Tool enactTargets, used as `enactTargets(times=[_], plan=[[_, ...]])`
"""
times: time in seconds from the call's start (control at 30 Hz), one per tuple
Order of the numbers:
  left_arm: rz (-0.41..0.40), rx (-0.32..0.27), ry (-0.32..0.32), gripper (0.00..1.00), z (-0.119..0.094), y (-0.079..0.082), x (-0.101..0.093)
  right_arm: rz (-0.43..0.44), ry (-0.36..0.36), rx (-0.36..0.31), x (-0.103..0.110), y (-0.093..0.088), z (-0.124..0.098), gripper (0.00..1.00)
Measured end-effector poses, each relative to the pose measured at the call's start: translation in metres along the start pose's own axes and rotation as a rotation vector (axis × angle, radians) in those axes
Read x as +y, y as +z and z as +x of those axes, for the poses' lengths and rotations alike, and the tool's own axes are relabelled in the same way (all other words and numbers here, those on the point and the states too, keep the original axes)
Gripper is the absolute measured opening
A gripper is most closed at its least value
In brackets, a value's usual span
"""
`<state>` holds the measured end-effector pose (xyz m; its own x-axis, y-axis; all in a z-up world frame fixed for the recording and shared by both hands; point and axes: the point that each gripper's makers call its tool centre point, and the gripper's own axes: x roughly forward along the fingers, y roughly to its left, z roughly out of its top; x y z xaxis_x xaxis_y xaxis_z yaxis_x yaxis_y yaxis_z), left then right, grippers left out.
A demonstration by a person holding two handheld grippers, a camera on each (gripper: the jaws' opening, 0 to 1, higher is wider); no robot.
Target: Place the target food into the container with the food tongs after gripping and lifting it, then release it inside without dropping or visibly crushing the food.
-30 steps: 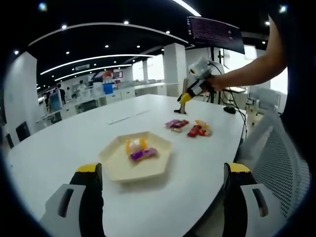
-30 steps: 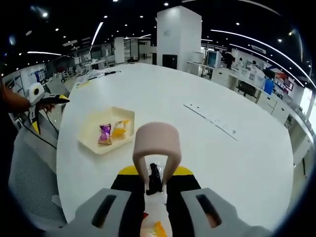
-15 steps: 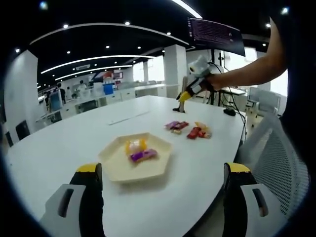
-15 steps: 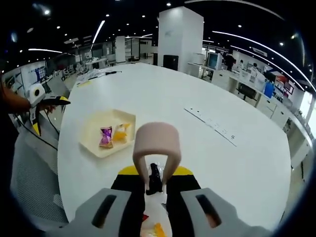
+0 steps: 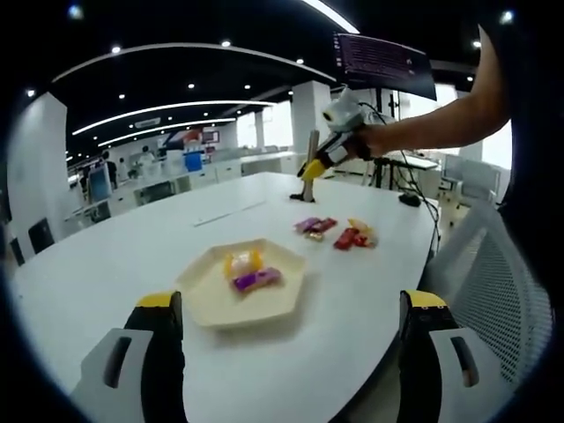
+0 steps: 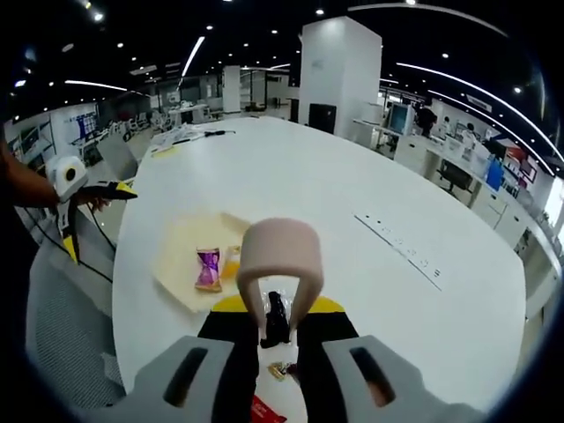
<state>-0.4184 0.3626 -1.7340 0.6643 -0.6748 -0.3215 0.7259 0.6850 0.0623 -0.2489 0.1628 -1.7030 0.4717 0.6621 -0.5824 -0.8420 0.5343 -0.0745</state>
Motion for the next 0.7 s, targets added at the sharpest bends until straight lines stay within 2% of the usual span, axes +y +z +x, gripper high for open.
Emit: enactTargets(times=[0.33,0.7], plan=[[-0.010,-0.002,-0.001,0.99,0.000,0.000,0.001,-0.028,0.036,-0.012,0.022,0.024,0.020,0.14],[-0.012,-0.003,-0.002,0.99,0.000,0.000,0.001,-0.050,0.097,-0.044,0.060,0.055,0.049,0.15]])
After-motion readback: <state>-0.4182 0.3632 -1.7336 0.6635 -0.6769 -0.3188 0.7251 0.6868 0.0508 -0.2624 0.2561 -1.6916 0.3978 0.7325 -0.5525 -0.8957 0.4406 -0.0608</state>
